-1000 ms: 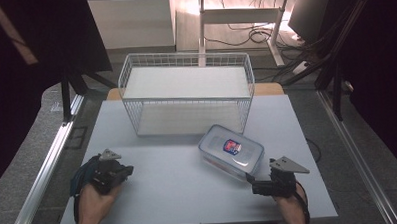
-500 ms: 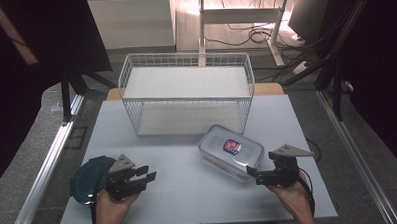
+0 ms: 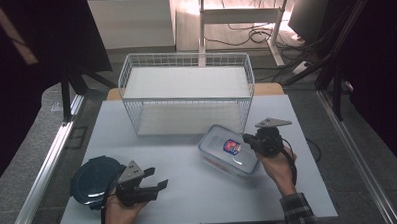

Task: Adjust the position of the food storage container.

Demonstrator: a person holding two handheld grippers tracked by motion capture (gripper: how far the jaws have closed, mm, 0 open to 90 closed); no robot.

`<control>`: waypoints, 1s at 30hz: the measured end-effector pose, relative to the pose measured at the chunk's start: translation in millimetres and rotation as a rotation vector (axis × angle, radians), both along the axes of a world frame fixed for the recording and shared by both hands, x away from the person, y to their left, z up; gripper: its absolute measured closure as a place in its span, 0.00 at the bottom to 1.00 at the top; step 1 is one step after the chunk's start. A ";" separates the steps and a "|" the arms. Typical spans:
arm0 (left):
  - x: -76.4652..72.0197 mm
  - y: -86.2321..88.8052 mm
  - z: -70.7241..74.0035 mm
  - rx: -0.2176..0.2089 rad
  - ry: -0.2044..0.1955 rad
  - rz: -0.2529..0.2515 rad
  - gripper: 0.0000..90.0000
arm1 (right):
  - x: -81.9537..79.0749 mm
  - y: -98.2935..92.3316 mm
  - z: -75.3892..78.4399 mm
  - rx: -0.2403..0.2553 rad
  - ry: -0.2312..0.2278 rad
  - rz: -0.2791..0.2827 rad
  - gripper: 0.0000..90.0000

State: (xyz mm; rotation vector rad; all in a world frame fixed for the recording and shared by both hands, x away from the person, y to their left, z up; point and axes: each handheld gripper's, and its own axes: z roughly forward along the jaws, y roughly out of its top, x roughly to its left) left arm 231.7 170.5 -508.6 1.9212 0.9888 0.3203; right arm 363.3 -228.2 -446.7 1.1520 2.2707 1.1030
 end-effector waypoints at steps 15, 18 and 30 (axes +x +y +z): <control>0.0 4.1 -2.9 -0.057 -0.026 0.007 0.38 | 65.4 35.1 -20.2 -0.170 0.112 -0.043 1.00; 0.1 3.2 -2.2 -0.056 -0.021 0.008 0.40 | 62.3 42.0 -20.6 -0.140 0.143 -0.008 1.00; -0.8 -3.2 -2.2 -0.034 0.004 -0.019 0.61 | 11.1 76.4 -11.0 -0.120 0.062 0.189 1.00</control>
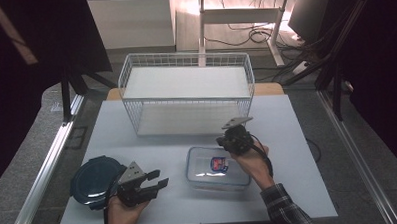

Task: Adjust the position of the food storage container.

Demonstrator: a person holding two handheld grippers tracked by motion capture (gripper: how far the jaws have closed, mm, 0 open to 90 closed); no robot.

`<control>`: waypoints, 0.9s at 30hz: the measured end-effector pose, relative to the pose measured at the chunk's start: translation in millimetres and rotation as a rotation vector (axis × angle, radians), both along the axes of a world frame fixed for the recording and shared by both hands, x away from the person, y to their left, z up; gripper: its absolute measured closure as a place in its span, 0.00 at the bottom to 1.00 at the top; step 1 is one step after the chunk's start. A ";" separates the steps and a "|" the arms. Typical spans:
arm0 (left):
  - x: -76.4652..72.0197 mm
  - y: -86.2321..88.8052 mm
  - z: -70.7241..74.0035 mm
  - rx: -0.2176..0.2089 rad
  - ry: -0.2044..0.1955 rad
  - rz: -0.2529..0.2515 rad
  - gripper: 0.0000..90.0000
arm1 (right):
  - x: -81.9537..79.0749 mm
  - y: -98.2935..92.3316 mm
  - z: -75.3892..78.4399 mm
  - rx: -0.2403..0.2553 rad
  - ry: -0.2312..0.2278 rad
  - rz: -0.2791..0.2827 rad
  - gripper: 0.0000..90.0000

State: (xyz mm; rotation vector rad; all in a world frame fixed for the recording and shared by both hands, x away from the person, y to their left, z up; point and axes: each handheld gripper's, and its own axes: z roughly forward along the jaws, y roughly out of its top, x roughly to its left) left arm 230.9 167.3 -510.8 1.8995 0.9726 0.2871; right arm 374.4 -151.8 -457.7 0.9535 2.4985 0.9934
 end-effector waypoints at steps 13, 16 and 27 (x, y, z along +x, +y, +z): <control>46.6 -41.8 -17.2 0.038 0.075 -0.040 0.90 | -33.2 -101.1 -29.6 0.071 0.030 -0.215 1.00; 43.8 -48.3 -17.6 0.041 0.076 -0.081 0.91 | -33.7 -98.1 -33.5 0.065 0.052 -0.218 1.00; 18.9 -31.1 -10.4 0.112 0.125 -0.044 0.94 | -42.6 -68.3 -39.5 0.073 0.076 -0.137 1.00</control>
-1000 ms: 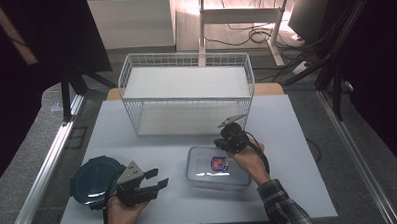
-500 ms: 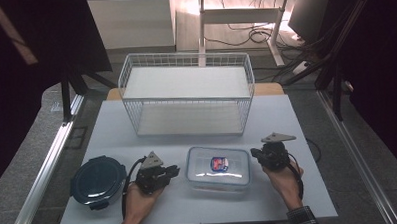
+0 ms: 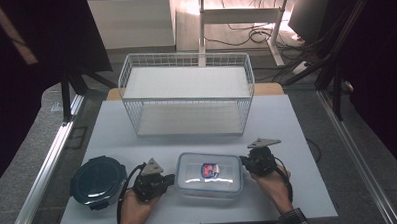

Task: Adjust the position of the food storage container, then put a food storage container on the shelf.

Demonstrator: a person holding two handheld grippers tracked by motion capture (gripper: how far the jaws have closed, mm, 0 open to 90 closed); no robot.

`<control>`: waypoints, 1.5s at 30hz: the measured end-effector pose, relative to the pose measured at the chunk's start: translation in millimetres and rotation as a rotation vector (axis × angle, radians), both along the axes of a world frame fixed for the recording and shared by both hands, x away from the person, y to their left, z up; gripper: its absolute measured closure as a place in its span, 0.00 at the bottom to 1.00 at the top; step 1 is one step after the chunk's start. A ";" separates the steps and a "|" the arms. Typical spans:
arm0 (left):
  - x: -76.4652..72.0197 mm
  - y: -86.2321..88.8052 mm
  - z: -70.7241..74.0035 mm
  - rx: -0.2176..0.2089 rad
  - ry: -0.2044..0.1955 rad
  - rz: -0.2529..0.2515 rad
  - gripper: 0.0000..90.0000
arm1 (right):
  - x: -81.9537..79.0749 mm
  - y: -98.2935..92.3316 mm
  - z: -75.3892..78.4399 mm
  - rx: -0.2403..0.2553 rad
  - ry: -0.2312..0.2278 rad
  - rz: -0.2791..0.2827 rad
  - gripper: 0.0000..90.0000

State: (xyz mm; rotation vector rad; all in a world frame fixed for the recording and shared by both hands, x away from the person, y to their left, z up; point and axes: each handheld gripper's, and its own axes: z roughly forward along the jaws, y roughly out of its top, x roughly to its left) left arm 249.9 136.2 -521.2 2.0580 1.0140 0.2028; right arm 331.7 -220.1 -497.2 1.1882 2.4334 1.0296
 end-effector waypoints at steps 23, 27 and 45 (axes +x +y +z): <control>-31.8 41.8 0.7 -0.078 -0.046 0.027 0.25 | -49.2 -19.0 18.4 0.052 -0.125 0.037 0.34; -32.3 41.5 -0.3 -0.076 -0.053 0.017 0.15 | -54.7 -24.1 15.7 0.063 -0.127 0.047 0.19; -27.6 23.5 3.9 -0.084 -0.078 -0.021 0.03 | -62.6 -23.7 16.8 0.095 -0.148 0.085 0.02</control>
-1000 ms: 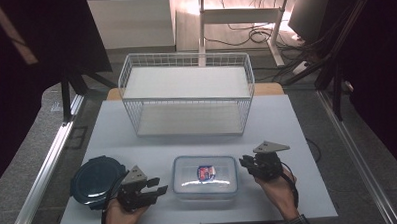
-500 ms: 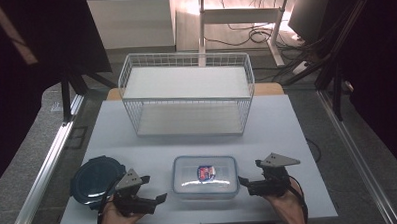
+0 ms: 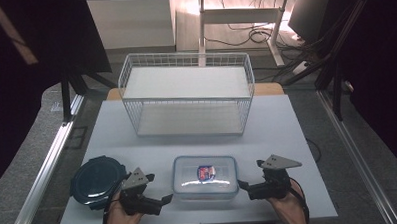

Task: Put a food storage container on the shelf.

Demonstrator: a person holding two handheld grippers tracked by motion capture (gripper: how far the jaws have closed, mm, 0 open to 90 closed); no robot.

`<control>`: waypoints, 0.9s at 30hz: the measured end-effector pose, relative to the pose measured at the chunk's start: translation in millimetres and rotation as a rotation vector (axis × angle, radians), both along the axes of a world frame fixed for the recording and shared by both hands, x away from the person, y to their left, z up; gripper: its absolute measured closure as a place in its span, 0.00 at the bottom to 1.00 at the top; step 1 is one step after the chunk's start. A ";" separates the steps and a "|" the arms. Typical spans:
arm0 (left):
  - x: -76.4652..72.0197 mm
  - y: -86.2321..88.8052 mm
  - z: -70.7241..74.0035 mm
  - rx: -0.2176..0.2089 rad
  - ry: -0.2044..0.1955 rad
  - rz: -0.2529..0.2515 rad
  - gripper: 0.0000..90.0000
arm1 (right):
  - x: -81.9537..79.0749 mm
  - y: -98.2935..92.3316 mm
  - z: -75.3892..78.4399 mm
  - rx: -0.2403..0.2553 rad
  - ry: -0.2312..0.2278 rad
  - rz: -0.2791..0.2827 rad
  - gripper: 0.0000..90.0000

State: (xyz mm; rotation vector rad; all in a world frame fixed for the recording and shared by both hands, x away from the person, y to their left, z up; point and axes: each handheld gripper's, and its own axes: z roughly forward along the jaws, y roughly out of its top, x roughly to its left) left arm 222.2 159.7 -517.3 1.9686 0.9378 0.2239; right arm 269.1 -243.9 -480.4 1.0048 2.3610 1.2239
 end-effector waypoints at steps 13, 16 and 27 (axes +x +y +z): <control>34.4 -26.7 19.1 -0.014 0.088 -0.050 0.04 | 1.4 18.0 6.1 0.010 0.073 0.019 0.01; 43.6 -33.4 15.0 0.002 0.130 -0.070 0.03 | 4.4 25.3 3.3 -0.002 0.115 0.027 0.00; 63.0 -32.6 -8.7 -0.175 0.332 -0.140 0.00 | 26.6 37.6 -17.2 0.099 0.396 0.105 0.00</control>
